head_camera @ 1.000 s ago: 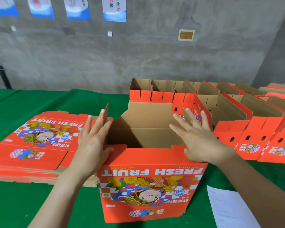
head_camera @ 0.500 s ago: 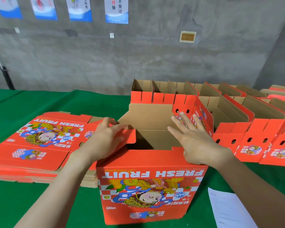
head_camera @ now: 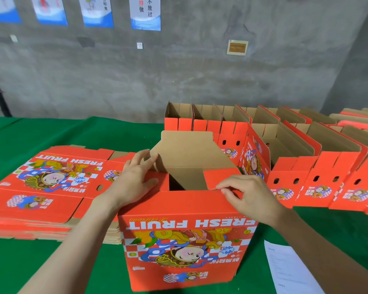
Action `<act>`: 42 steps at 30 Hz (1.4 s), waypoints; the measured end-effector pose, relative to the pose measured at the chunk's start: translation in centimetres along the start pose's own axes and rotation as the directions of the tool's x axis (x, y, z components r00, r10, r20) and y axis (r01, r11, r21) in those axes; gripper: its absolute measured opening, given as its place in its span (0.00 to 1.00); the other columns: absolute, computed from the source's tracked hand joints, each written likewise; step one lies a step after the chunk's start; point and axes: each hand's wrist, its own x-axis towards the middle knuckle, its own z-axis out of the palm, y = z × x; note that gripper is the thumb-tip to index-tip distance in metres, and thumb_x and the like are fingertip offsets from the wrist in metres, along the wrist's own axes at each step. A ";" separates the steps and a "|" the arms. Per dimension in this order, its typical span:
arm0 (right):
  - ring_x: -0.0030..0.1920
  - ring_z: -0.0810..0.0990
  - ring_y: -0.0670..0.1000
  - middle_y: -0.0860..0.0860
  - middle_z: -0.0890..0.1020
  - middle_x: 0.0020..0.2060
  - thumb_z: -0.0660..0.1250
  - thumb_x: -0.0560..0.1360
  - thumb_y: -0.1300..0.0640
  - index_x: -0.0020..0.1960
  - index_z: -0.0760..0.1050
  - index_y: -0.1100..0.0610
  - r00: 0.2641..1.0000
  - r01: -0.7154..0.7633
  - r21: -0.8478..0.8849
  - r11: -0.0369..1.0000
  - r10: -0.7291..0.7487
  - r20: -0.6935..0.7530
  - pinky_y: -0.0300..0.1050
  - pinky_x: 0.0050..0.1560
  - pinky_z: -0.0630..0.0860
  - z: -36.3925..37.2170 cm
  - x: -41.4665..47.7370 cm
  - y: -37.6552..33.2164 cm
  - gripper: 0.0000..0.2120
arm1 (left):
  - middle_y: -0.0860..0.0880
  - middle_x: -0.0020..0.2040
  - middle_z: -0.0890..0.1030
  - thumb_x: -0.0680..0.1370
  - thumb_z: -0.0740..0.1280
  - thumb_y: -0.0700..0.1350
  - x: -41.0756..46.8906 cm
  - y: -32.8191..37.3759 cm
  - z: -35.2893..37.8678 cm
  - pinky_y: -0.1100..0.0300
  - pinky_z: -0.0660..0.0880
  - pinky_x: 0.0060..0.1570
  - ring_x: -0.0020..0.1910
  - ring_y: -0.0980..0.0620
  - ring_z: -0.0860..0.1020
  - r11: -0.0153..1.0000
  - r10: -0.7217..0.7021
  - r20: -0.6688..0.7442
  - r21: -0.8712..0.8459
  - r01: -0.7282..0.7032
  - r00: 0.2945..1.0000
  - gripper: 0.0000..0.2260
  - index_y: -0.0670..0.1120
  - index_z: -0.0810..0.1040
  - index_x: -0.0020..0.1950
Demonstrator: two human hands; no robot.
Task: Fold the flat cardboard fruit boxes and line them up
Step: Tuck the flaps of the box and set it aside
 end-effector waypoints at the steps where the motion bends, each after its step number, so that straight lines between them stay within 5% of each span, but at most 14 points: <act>1: 0.39 0.82 0.45 0.47 0.85 0.40 0.70 0.70 0.68 0.45 0.84 0.58 1.000 -0.018 0.012 1.000 0.018 -0.006 0.42 0.42 0.77 0.1 0.0 0.1 0.08 | 0.48 0.74 0.59 0.75 0.69 0.43 -0.1 0.1 -0.1 0.52 0.60 0.70 0.70 0.44 0.61 0.999 0.030 -0.030 -0.023 -0.030 0.999 0.33 0.51 0.58 0.77; 5: 0.38 0.80 0.45 0.49 0.83 0.38 0.70 0.71 0.71 0.44 0.83 0.61 0.993 -0.086 0.092 0.992 0.093 -0.072 0.42 0.41 0.77 0.3 0.0 0.2 0.08 | 0.49 0.59 0.69 0.71 0.73 0.39 -0.5 0.6 -0.5 0.60 0.66 0.61 0.56 0.53 0.68 0.983 0.131 -0.148 -0.111 -0.148 0.980 0.43 0.57 0.50 0.77; 8: 0.39 0.79 0.45 0.50 0.82 0.38 0.69 0.70 0.72 0.44 0.83 0.62 0.989 -0.080 0.113 0.990 0.093 -0.115 0.40 0.41 0.78 0.3 -0.1 0.1 0.08 | 0.48 0.52 0.73 0.71 0.74 0.42 -0.7 1.0 -0.6 0.54 0.70 0.59 0.53 0.49 0.72 0.981 0.174 -0.179 -0.050 -0.186 0.968 0.31 0.54 0.68 0.72; 10: 0.38 0.80 0.46 0.51 0.82 0.38 0.69 0.70 0.73 0.43 0.83 0.63 0.987 -0.078 0.126 0.989 0.094 -0.127 0.40 0.40 0.78 0.3 -0.1 -0.2 0.08 | 0.48 0.50 0.74 0.73 0.70 0.55 -0.9 1.2 -0.9 0.52 0.70 0.59 0.53 0.47 0.74 0.982 0.189 -0.126 -0.004 -0.191 0.974 0.21 0.51 0.78 0.64; 14: 0.37 0.78 0.47 0.52 0.81 0.38 0.68 0.71 0.73 0.38 0.79 0.61 0.966 -0.163 0.221 0.961 0.202 -0.165 0.39 0.36 0.75 0.0 0.3 -0.2 0.09 | 0.47 0.57 0.74 0.64 0.46 0.80 -1.4 1.8 -1.3 0.55 0.66 0.65 0.60 0.50 0.71 0.988 0.116 0.047 -0.109 -0.110 0.992 0.46 0.49 0.80 0.61; 16: 0.41 0.77 0.46 0.51 0.80 0.42 0.68 0.73 0.68 0.40 0.76 0.58 0.933 -0.279 0.297 0.913 0.331 -0.141 0.35 0.38 0.74 -0.1 0.8 0.1 0.07 | 0.48 0.61 0.73 0.69 0.48 0.76 -1.3 1.5 -1.2 0.56 0.63 0.67 0.67 0.50 0.68 0.983 0.057 0.052 -0.176 -0.048 0.997 0.39 0.51 0.81 0.60; 18: 0.48 0.76 0.44 0.48 0.79 0.49 0.69 0.75 0.62 0.48 0.77 0.56 0.910 -0.398 0.240 0.886 0.415 -0.022 0.28 0.46 0.70 -0.2 1.5 0.6 0.03 | 0.49 0.68 0.70 0.74 0.62 0.63 -1.3 1.4 -1.0 0.56 0.60 0.70 0.72 0.50 0.63 0.988 0.014 0.059 -0.157 -0.005 0.998 0.21 0.54 0.79 0.61; 23: 0.72 0.60 0.47 0.46 0.65 0.70 0.68 0.75 0.53 0.69 0.67 0.49 0.788 -0.528 0.016 0.849 0.483 0.381 0.43 0.69 0.58 0.0 2.8 1.9 0.24 | 0.49 0.67 0.69 0.70 0.72 0.59 -0.7 1.3 -0.6 0.57 0.61 0.69 0.68 0.50 0.64 0.997 -0.047 0.124 -0.056 0.055 0.991 0.31 0.52 0.69 0.71; 29: 0.69 0.61 0.49 0.45 0.68 0.66 0.71 0.72 0.53 0.66 0.69 0.47 0.798 -0.514 -0.052 0.856 0.499 0.338 0.43 0.65 0.59 0.7 3.0 1.7 0.24 | 0.48 0.66 0.65 0.69 0.72 0.62 0.5 1.6 -0.5 0.50 0.61 0.67 0.68 0.46 0.60 0.987 -0.138 0.244 0.108 0.115 0.960 0.42 0.58 0.55 0.77; 42: 0.69 0.60 0.50 0.46 0.66 0.67 0.68 0.74 0.49 0.69 0.62 0.46 0.819 -0.427 -0.294 0.855 0.503 0.277 0.50 0.63 0.67 1.5 2.7 0.4 0.26 | 0.45 0.65 0.63 0.68 0.72 0.62 0.4 2.9 -0.5 0.45 0.64 0.67 0.67 0.43 0.60 0.961 -0.186 0.250 0.249 0.123 0.950 0.42 0.61 0.54 0.76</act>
